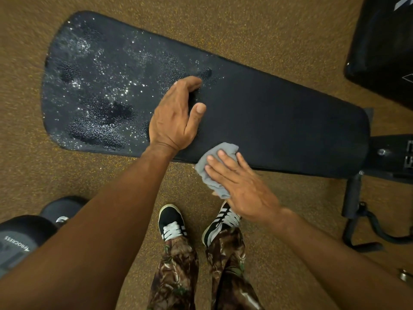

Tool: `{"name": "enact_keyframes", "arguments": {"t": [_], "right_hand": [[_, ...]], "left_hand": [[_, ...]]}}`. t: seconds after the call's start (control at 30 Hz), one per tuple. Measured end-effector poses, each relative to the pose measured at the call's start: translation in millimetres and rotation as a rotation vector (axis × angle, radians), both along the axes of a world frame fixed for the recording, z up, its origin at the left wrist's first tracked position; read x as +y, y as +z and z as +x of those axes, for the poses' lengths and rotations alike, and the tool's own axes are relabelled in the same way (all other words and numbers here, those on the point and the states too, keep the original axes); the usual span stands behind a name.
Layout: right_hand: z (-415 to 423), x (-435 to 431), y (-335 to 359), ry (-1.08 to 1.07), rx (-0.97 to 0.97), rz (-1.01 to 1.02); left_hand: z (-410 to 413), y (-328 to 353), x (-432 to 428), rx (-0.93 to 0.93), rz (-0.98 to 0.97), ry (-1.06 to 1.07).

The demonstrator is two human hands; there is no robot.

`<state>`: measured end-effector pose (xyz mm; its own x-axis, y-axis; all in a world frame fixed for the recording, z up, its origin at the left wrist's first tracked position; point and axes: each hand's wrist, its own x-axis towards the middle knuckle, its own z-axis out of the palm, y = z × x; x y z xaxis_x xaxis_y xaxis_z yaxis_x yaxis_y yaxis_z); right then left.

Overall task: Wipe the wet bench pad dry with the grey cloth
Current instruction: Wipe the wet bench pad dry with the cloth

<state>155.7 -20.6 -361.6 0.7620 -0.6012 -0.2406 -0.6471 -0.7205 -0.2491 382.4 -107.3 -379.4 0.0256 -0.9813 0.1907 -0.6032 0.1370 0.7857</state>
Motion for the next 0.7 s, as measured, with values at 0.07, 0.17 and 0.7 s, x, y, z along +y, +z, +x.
{"name": "enact_keyframes", "arguments": {"t": [0.07,0.17,0.7], "right_hand": [[5.3,-4.0,0.8,-0.093,-0.026,-0.005],[46.1,-3.2,-2.5,-0.208,-0.078,-0.007],[49.6,7.7,7.2,-0.315,-0.239,0.212]], "left_hand": [[-0.7,-0.1,-0.2,0.007,-0.001,-0.003],[-1.5,0.4,-0.1,0.016,0.003,0.002],[2.4,7.8,1.2,0.043,0.048,-0.007]]}}
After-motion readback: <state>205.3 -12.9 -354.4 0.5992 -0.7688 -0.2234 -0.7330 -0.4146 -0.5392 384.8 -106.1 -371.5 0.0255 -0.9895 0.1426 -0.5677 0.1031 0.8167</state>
